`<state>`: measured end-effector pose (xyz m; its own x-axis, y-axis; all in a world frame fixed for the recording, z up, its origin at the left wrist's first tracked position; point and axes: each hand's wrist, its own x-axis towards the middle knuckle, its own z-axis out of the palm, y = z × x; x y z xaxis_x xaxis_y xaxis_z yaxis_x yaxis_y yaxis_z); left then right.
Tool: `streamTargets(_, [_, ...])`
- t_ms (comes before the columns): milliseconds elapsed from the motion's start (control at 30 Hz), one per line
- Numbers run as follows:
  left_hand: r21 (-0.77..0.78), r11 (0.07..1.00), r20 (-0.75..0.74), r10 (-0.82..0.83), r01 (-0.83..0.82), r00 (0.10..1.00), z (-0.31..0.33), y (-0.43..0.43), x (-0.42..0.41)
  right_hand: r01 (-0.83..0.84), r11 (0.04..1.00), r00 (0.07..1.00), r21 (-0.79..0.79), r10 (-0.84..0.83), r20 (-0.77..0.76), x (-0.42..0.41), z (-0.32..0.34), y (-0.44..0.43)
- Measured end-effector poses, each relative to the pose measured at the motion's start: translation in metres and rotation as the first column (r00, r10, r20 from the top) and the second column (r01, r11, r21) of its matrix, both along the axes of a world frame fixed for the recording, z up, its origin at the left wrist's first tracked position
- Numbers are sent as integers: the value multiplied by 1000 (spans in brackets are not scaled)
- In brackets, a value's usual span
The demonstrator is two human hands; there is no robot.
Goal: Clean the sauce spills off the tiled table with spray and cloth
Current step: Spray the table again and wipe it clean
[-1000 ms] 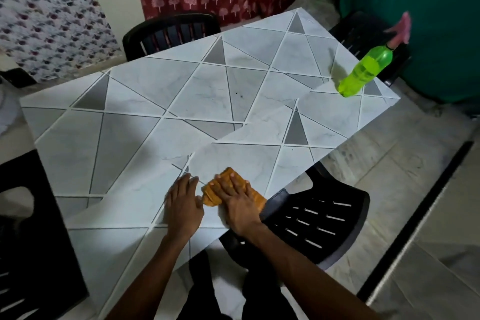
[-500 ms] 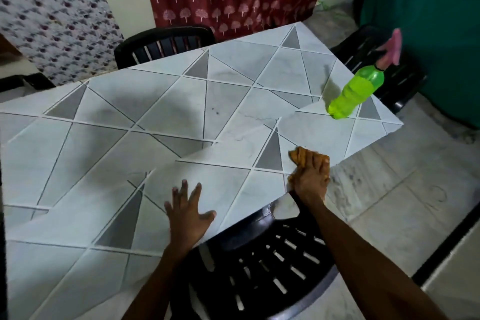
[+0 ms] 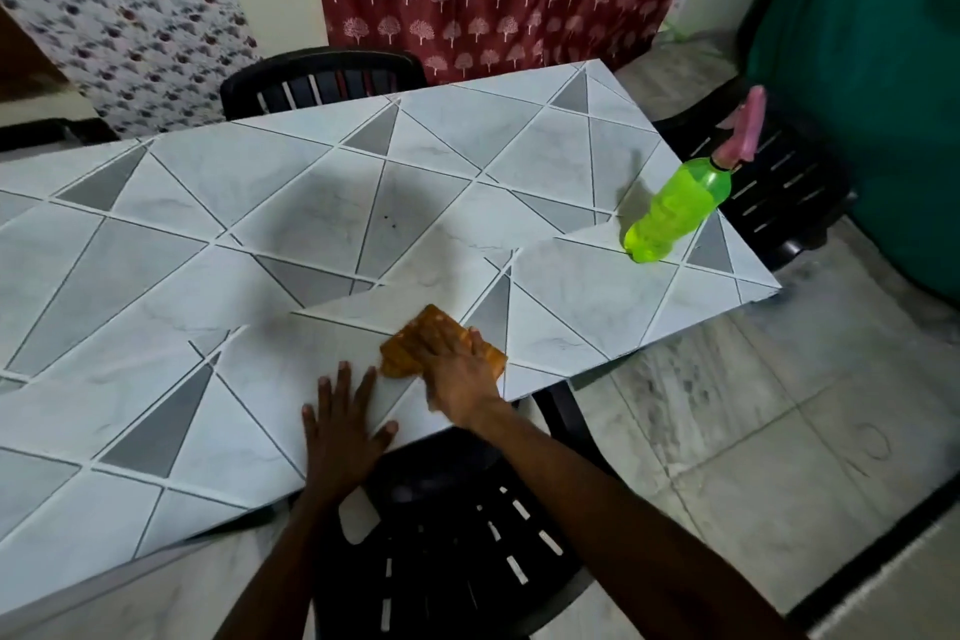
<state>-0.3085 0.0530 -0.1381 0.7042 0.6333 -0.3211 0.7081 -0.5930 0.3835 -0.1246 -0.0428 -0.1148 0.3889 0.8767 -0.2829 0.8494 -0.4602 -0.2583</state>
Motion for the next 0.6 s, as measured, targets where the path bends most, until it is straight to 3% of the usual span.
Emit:
streamTargets(100, [-14, 999, -18, 33, -33, 999, 5, -4, 3, 260, 963, 964, -70, -255, 71, 42, -7, -18])
streamTargets(200, [-3, 999, -29, 43, -43, 999, 9, -7, 5, 629, 777, 776, -23, -626, 80, 82, -1, -56])
streamTargets(300, [-21, 998, -57, 56, -57, 997, 14, -9, 8, 783, 620, 622, -49, -778, 93, 101, 11, -96])
streamTargets(400, [-38, 994, -40, 105, -107, 994, 21, -14, 17, 851, 523, 522, -49, -852, -43, 106, 11, -123])
streamTargets(500, [-61, 991, -15, 120, -120, 993, 30, -20, 38, 814, 561, 575, 147, -814, -77, 98, 21, -127])
streamTargets(600, [-26, 1000, 89, 6, -4, 996, 26, -32, 63, 593, 796, 798, 120, -601, 43, 75, 34, -97])
